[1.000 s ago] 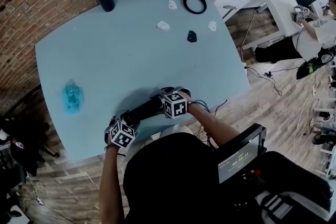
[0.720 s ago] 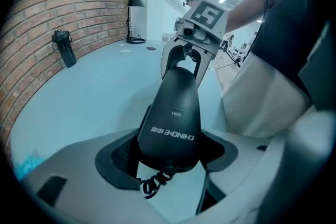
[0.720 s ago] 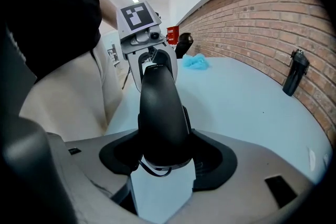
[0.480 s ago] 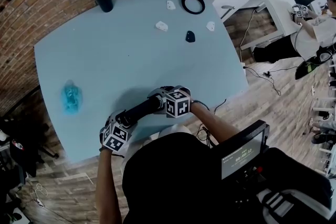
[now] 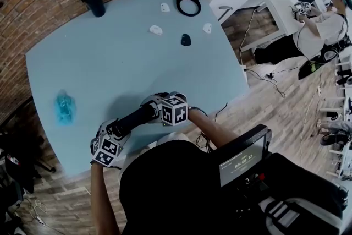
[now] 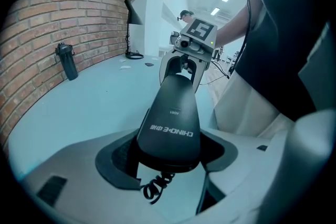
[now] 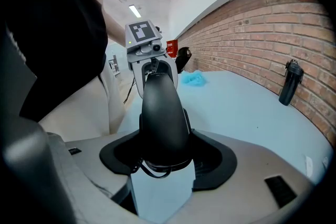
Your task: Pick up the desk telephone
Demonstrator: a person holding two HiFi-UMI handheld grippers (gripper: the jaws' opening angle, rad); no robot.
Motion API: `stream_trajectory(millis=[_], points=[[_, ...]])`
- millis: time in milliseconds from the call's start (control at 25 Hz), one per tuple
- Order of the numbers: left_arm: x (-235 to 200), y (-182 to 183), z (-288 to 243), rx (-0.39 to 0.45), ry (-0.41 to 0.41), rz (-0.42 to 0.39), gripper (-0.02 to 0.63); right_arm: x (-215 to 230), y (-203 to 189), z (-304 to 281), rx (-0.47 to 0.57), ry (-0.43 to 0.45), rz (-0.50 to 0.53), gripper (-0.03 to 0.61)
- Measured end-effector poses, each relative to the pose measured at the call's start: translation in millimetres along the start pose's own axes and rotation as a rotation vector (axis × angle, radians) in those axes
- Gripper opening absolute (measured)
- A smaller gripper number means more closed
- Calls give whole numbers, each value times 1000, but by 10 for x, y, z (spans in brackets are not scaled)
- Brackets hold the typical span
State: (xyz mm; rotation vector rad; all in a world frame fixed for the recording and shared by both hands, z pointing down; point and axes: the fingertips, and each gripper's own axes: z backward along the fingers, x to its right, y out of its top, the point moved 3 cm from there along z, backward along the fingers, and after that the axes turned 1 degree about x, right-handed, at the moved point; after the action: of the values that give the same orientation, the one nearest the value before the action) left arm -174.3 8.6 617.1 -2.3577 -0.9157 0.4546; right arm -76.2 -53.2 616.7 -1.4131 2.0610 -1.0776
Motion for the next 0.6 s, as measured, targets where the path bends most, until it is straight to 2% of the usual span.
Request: stream_trajectory(millis=[600], points=[[22, 168, 285, 161, -36, -5, 325, -68, 302, 177, 118, -13, -6, 270]])
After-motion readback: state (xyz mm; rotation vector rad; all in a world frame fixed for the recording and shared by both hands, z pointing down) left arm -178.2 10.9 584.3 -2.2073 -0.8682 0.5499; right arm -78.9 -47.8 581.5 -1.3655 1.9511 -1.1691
